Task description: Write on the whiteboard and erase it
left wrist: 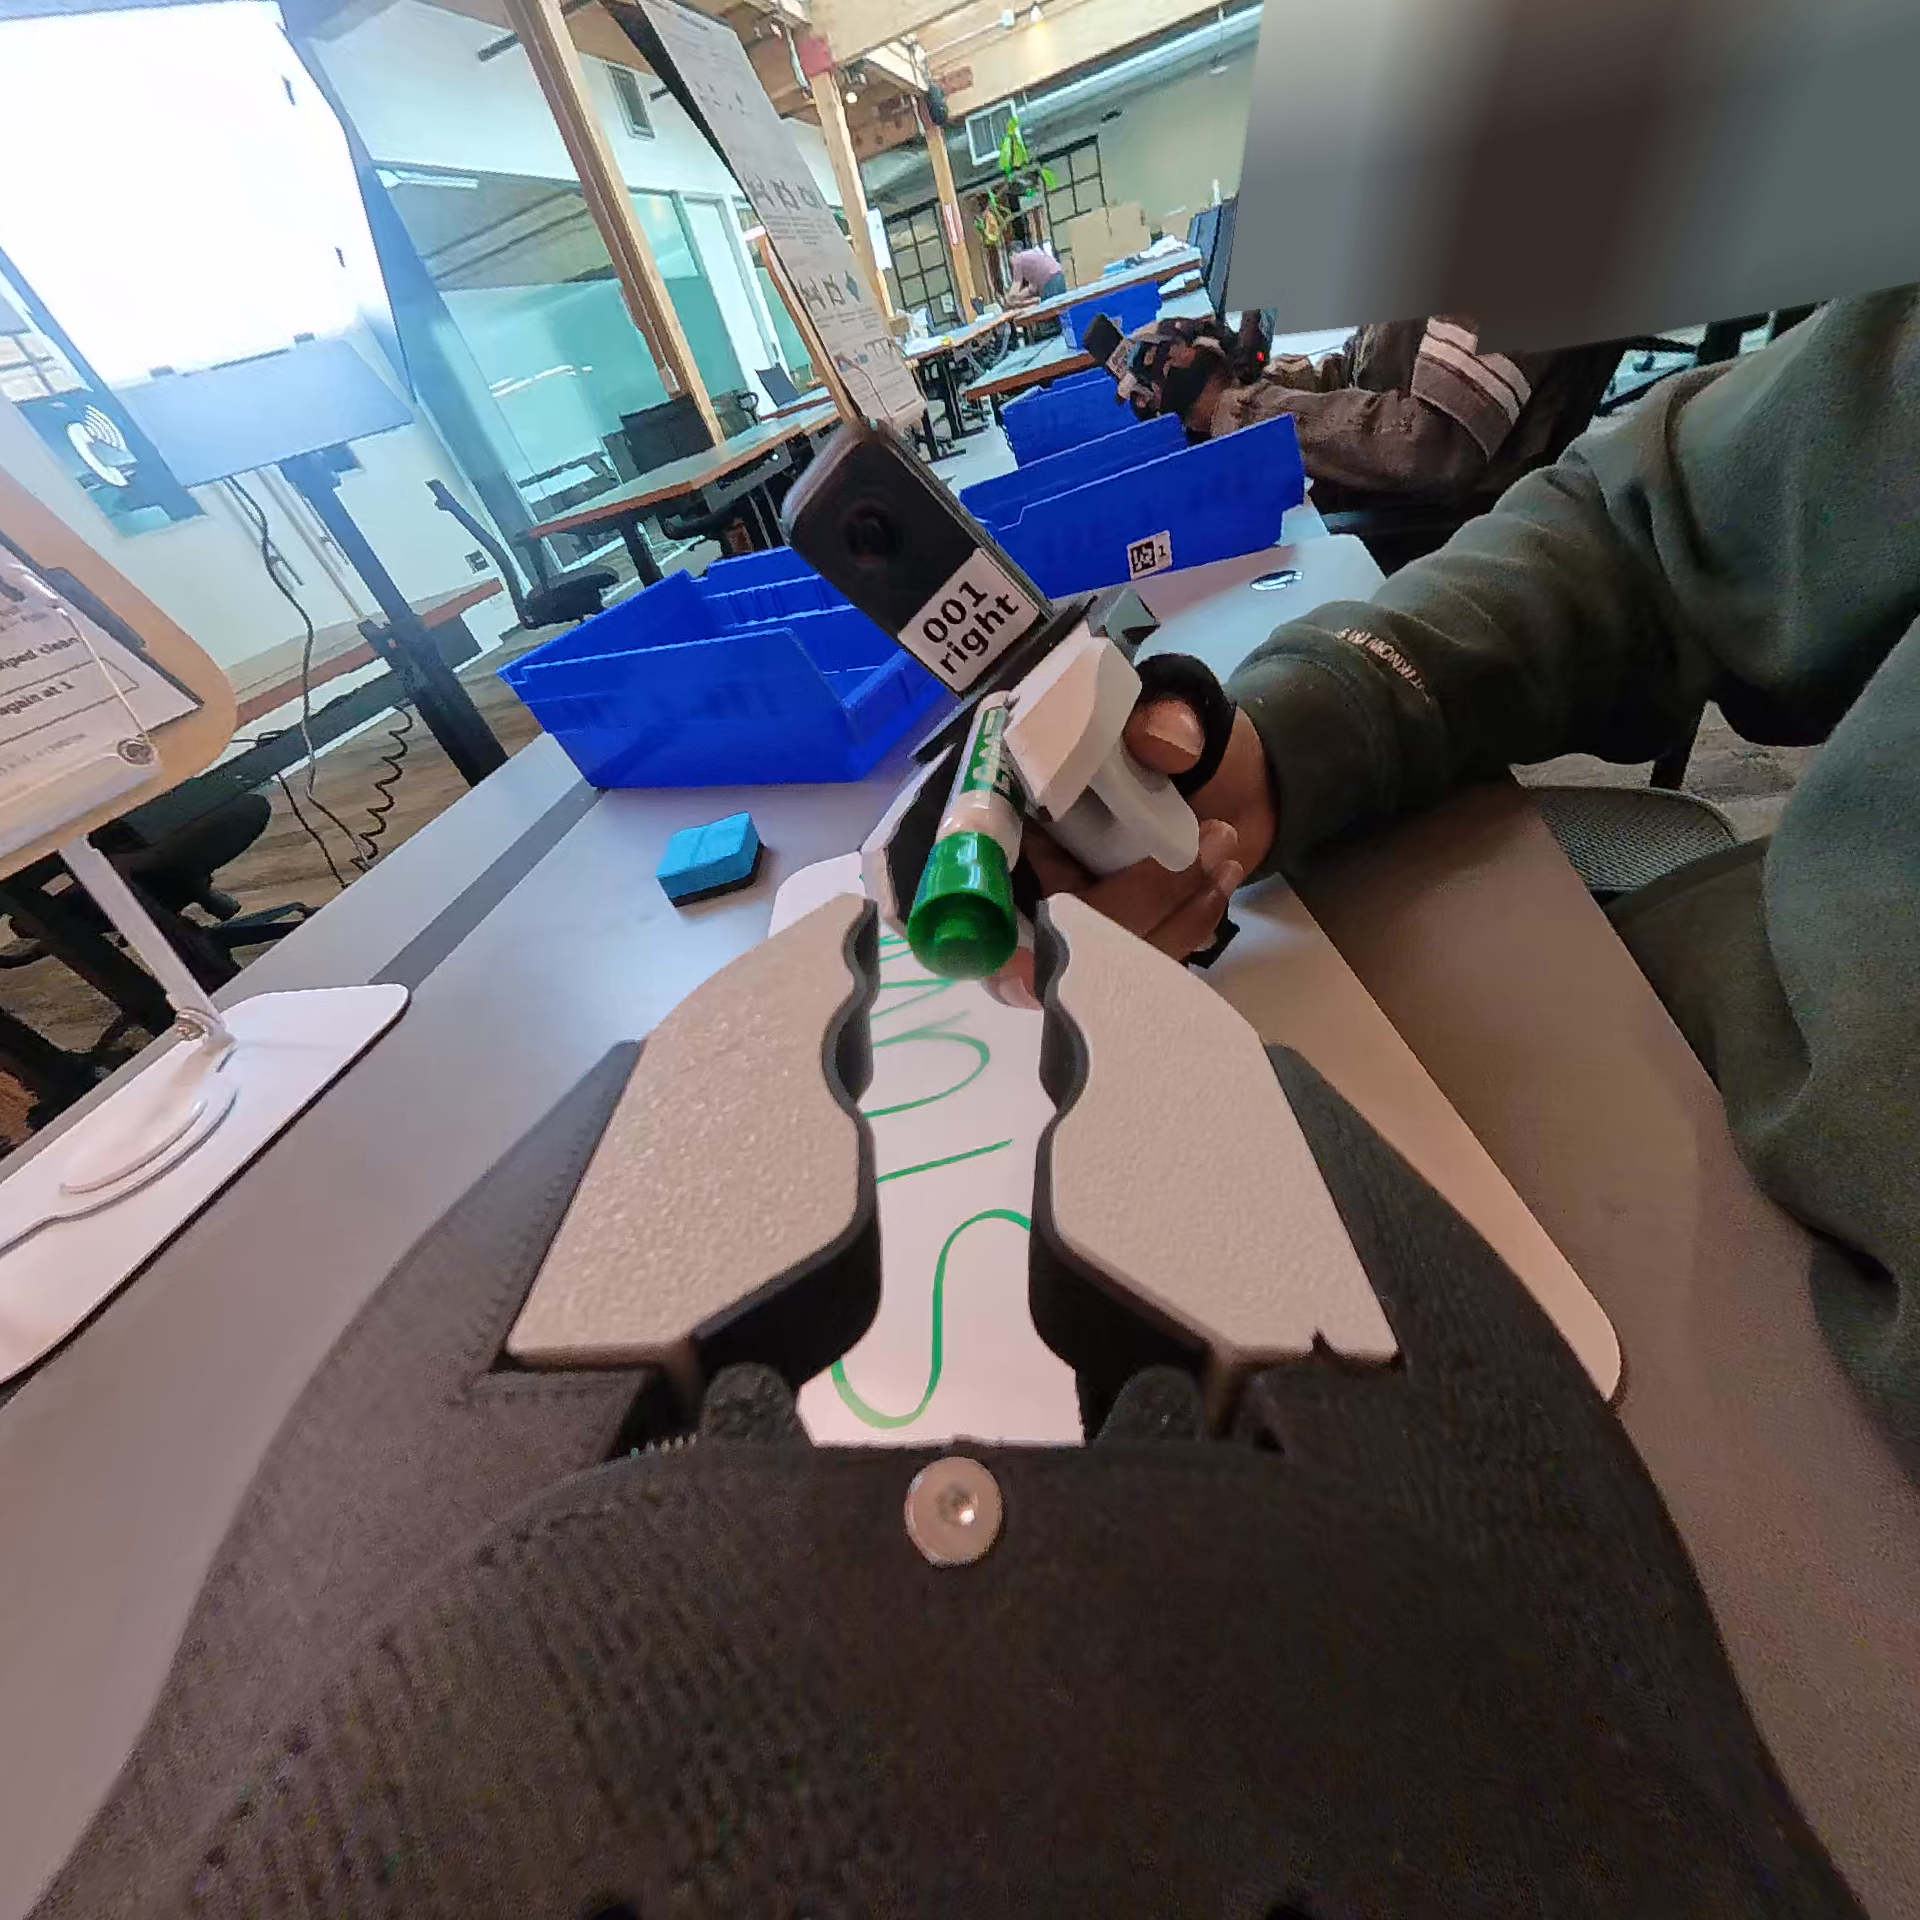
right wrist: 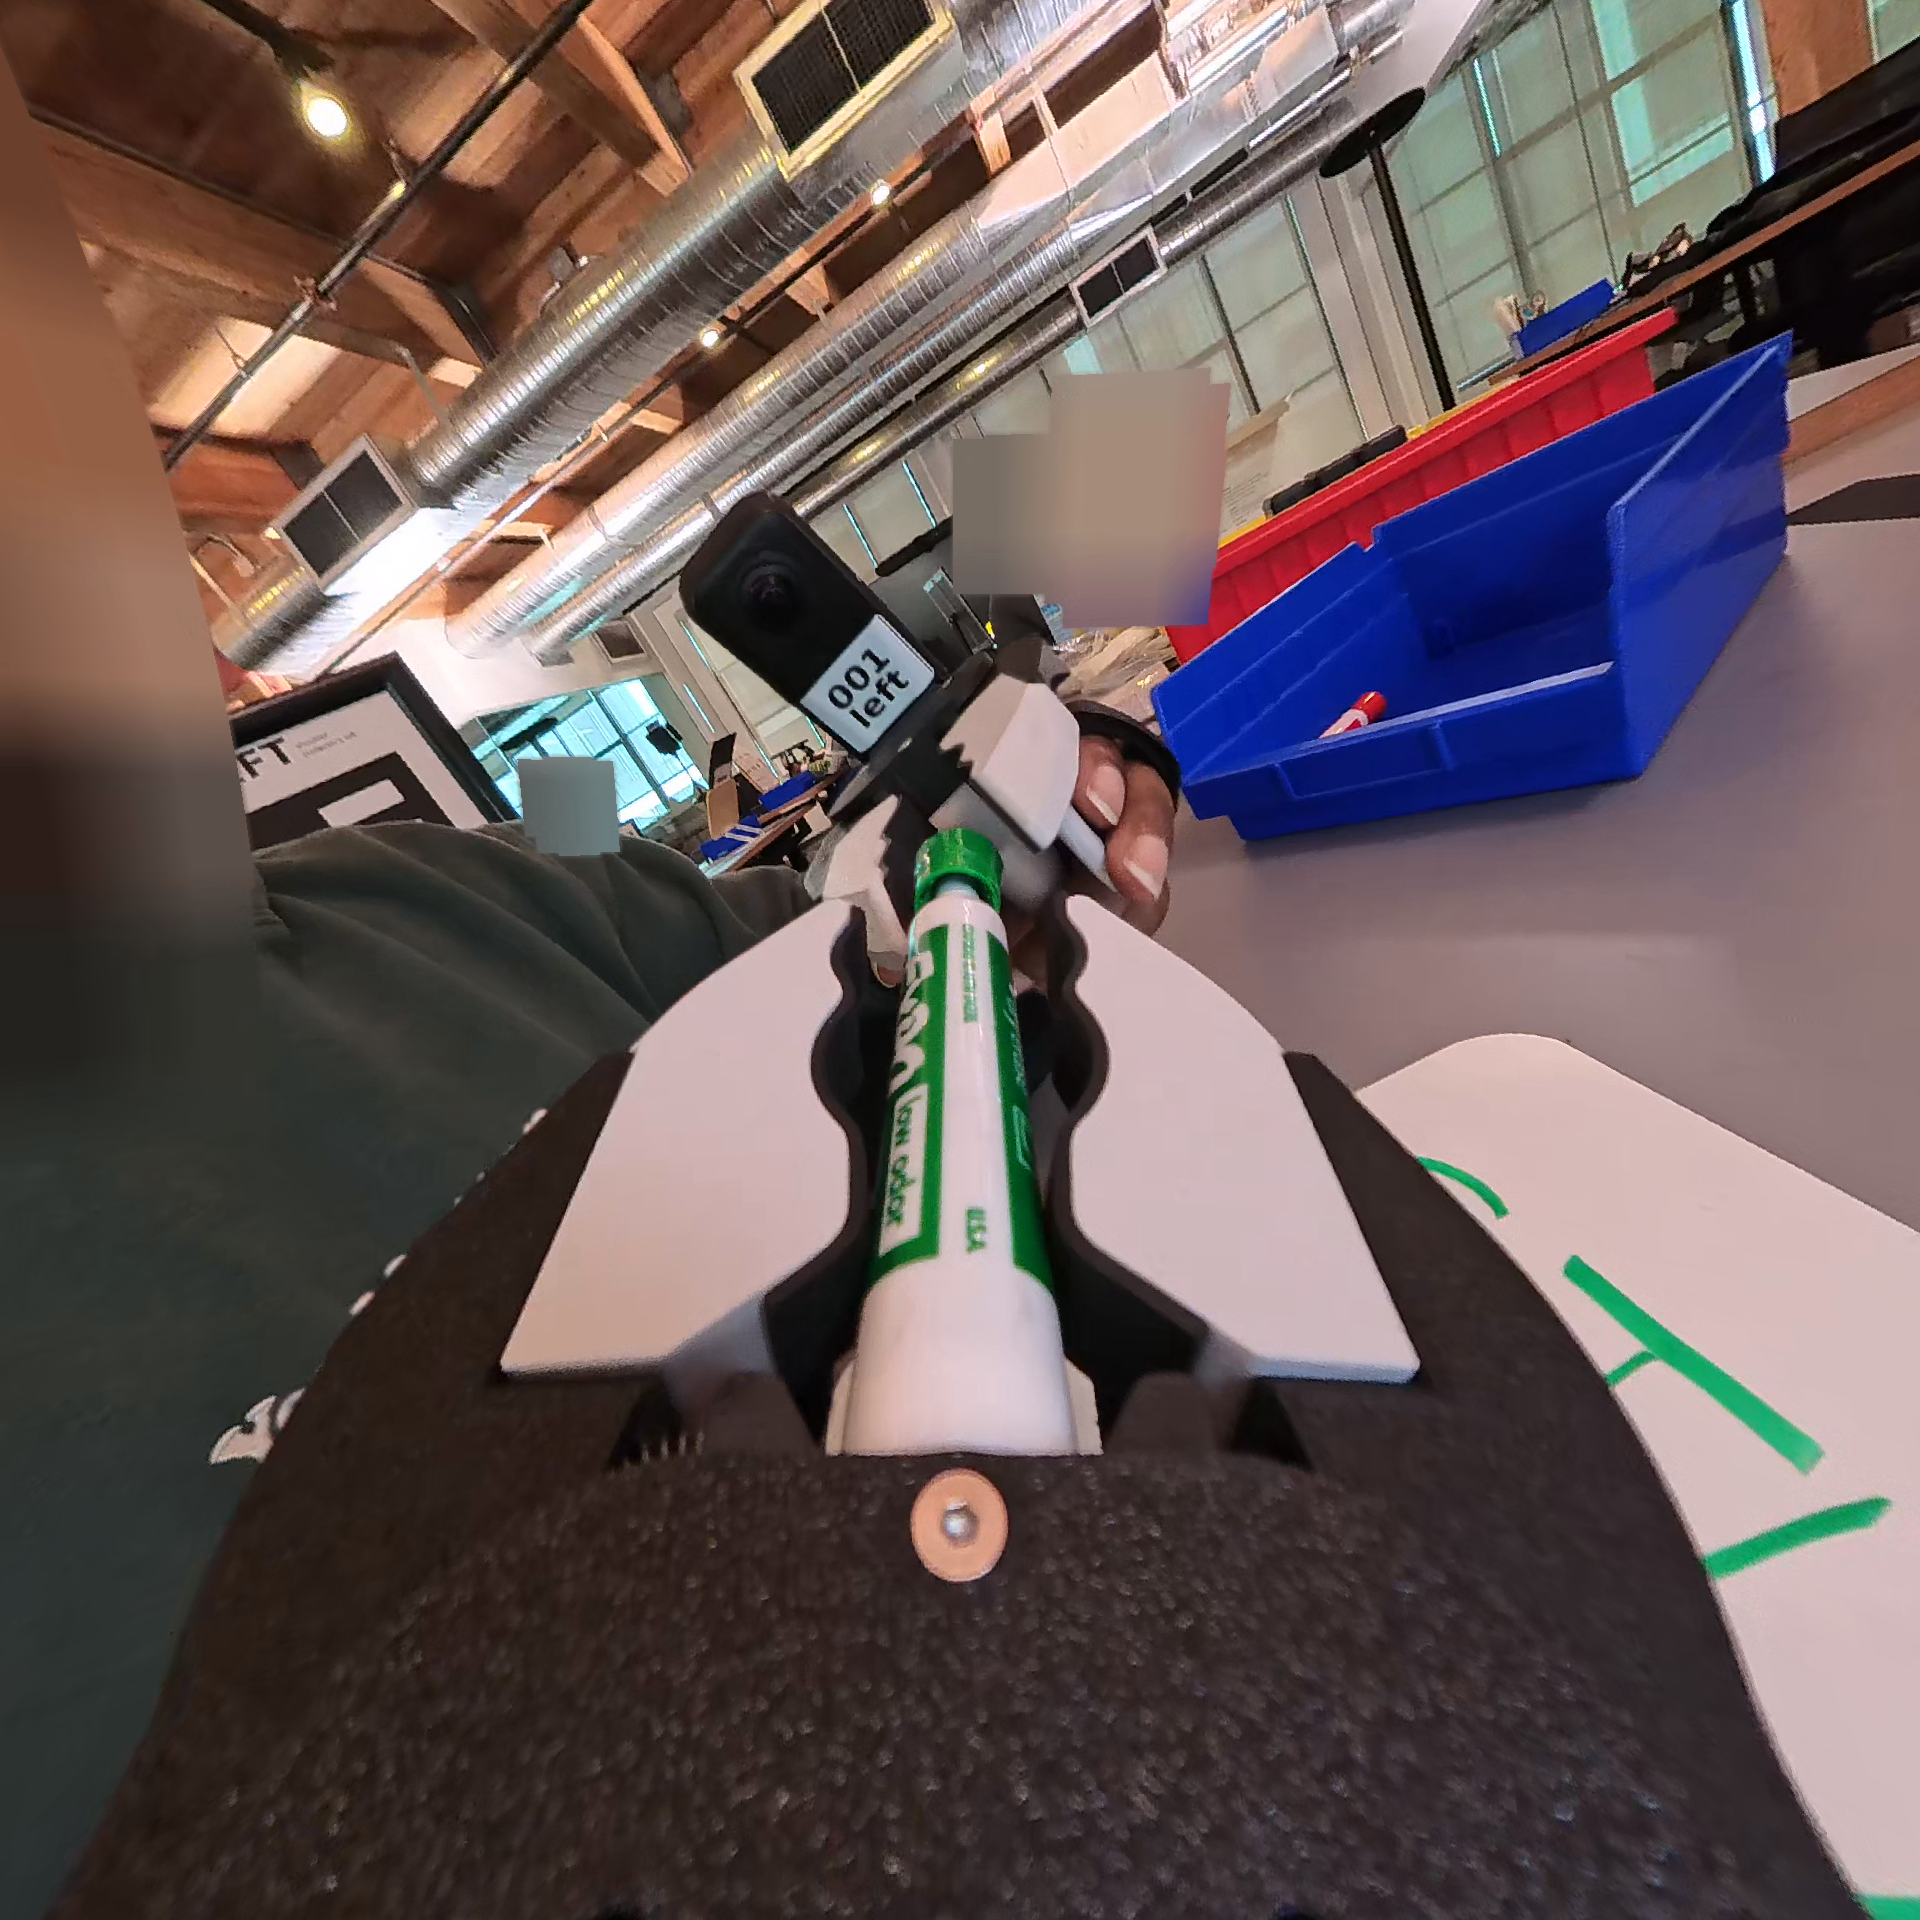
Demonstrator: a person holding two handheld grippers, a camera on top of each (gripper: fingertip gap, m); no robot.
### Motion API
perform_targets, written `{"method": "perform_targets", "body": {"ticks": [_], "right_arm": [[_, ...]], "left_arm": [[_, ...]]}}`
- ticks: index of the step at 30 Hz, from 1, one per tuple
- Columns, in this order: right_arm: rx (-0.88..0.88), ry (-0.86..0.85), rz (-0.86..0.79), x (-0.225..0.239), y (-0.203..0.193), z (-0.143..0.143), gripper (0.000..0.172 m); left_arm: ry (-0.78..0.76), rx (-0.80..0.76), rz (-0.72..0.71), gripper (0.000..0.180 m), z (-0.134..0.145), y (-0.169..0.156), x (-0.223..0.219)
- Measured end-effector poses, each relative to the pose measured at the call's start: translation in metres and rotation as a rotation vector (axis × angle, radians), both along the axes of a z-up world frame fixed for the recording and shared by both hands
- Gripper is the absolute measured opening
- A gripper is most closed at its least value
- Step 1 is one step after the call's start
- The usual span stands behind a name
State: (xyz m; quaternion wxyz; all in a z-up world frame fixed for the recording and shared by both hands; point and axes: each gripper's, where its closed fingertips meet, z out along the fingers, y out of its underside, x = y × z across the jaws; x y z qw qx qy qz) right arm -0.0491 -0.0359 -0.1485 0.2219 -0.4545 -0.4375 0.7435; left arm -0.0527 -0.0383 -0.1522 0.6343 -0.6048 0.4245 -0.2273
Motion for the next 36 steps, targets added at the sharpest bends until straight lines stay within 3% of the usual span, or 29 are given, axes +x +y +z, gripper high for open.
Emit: {"method": "perform_targets", "body": {"ticks": [1,10,19,20,21,22,26,28,29,33,36], "right_arm": [[0.014,-0.007,0.003,-0.001,-0.002,-0.001,0.034],[0.190,-0.058,-0.009,0.000,-0.014,-0.013,0.033],[0.118,-0.013,0.017,0.000,-0.024,-0.009,0.031],[0.107,-0.015,0.007,0.000,-0.022,-0.009,0.037],[0.116,-0.002,-0.010,-0.001,-0.021,-0.007,0.032],[0.119,0.007,-0.006,0.000,-0.022,-0.004,0.037],[0.121,-0.004,0.011,0.000,-0.019,-0.005,0.038],[0.188,-0.014,0.016,-0.001,-0.017,-0.002,0.034],[0.235,-0.030,0.004,-0.001,-0.015,-0.001,0.040],[0.601,-0.104,-0.178,0.006,0.011,-0.011,0.047],[0.819,-0.176,-0.249,0.008,0.019,-0.021,0.047]], "left_arm": [[0.005,0.000,-0.010,0.024,-0.001,-0.002,0.002],[0.088,-0.076,-0.051,0.019,-0.014,-0.011,0.004],[0.089,0.040,-0.052,0.018,-0.009,-0.018,0.011],[0.106,0.055,-0.040,0.018,-0.009,-0.017,0.010],[0.110,0.072,-0.029,0.019,-0.008,-0.015,0.010],[0.110,0.082,-0.029,0.019,-0.006,-0.016,0.010],[0.107,0.058,-0.035,0.019,-0.008,-0.014,0.011],[0.066,0.044,-0.048,0.019,-0.001,-0.012,0.010],[0.054,0.025,-0.057,0.019,0.002,-0.011,0.008],[-0.039,-0.058,-0.055,0.019,0.010,-0.007,-0.013],[-0.022,-0.109,-0.061,0.020,0.004,-0.004,-0.019]]}}
